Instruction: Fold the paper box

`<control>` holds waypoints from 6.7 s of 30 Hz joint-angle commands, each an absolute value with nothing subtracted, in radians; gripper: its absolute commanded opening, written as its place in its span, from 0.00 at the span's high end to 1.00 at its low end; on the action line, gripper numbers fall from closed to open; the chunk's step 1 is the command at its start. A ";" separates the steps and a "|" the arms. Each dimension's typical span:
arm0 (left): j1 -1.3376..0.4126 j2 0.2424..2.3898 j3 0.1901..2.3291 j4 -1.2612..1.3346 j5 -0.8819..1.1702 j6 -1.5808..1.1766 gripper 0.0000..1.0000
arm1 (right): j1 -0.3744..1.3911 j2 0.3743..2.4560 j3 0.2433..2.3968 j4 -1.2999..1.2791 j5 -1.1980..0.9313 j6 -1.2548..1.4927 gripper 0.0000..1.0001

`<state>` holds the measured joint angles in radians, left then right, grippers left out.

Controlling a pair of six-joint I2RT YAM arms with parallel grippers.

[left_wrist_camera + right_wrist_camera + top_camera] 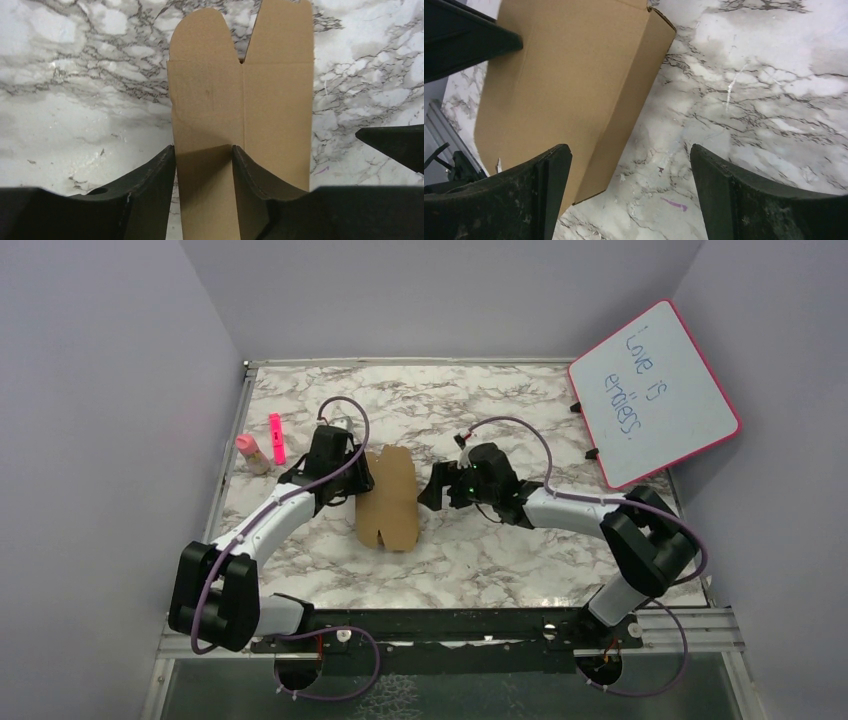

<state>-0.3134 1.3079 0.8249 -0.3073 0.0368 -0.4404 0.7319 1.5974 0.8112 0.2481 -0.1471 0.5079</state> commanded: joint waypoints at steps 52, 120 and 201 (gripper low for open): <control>-0.420 1.000 0.425 0.051 -0.020 -0.760 0.14 | 0.716 1.741 1.128 0.066 0.017 0.276 0.05; -0.194 0.945 0.685 -0.205 0.049 -0.520 0.04 | 0.505 1.621 0.892 0.259 -0.260 0.473 0.02; -0.182 1.338 1.004 -0.399 0.291 0.468 0.50 | 0.499 1.693 1.162 -0.030 -0.509 -0.424 0.38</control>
<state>-0.1967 1.3174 0.9638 -0.3992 0.2218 0.4576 0.5026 1.6775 1.1427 -0.0284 -0.4397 -0.3920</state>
